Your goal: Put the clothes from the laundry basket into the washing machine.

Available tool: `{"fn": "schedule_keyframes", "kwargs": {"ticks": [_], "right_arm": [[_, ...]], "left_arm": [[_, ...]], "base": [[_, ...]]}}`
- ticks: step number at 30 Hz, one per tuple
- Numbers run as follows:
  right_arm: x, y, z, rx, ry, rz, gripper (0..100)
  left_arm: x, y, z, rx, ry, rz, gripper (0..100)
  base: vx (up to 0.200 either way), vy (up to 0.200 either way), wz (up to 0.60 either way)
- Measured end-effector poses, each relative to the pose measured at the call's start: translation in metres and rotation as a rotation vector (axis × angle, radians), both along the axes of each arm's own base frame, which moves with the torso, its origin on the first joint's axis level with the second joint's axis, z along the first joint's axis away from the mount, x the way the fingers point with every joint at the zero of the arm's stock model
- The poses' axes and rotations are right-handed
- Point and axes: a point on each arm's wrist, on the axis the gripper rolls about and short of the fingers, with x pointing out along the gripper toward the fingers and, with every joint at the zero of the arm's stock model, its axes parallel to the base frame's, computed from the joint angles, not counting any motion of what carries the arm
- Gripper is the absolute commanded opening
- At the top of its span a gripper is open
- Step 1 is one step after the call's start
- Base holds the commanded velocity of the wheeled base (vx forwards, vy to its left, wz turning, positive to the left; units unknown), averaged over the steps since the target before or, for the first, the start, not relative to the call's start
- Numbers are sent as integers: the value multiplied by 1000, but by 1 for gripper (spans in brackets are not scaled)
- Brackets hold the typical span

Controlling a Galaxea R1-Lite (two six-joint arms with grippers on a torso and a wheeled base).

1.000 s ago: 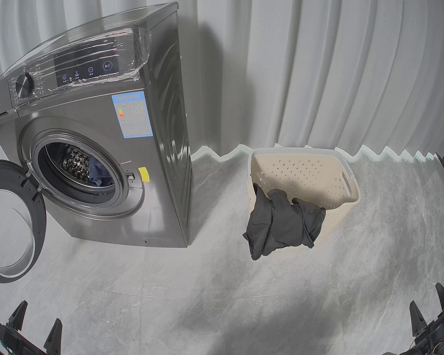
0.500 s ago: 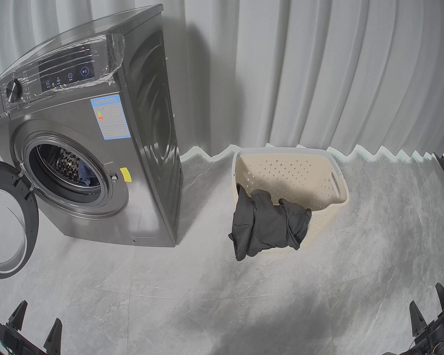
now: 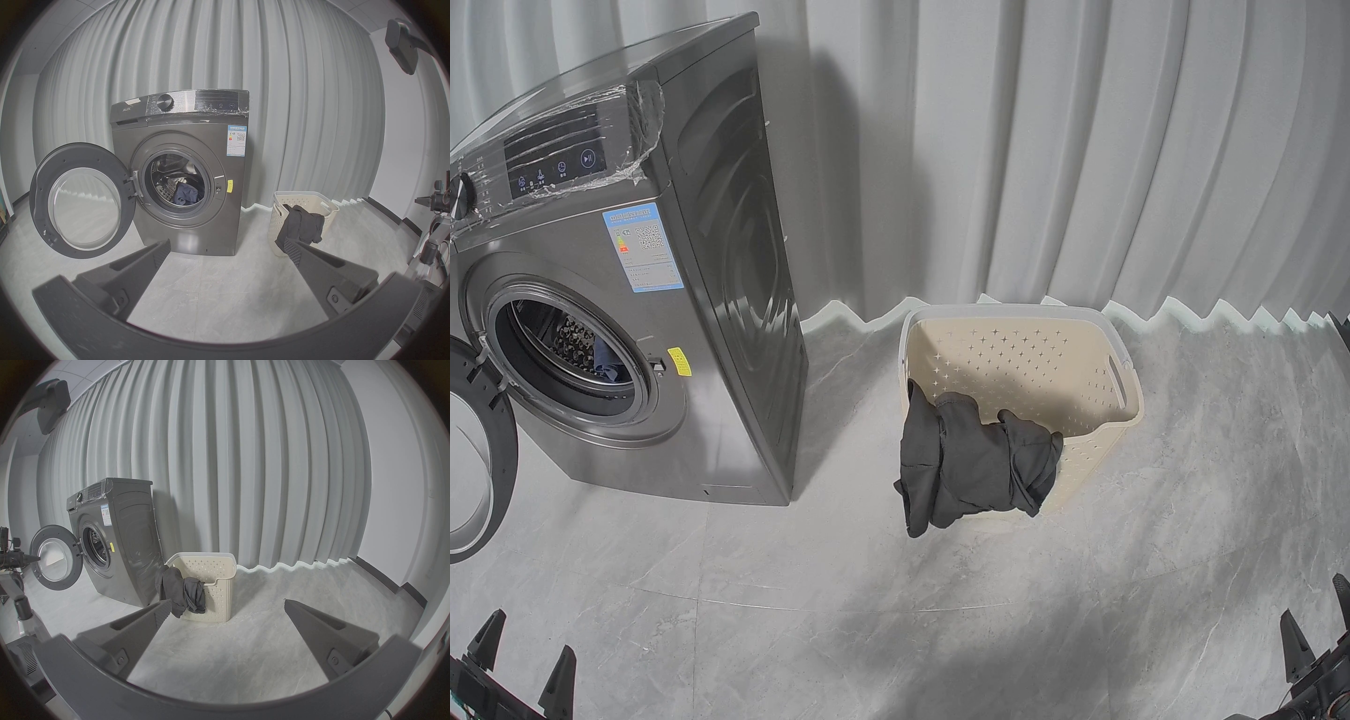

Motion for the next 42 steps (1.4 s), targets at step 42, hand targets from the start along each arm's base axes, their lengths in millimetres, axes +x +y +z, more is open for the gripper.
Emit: {"fn": "schedule_keyframes", "kwargs": {"ticks": [42], "right_arm": [[0,0,4,6,-29,-2,100]], "left_arm": [[0,0,0,1,0,0,100]], "base": [[43,-57,0]]}}
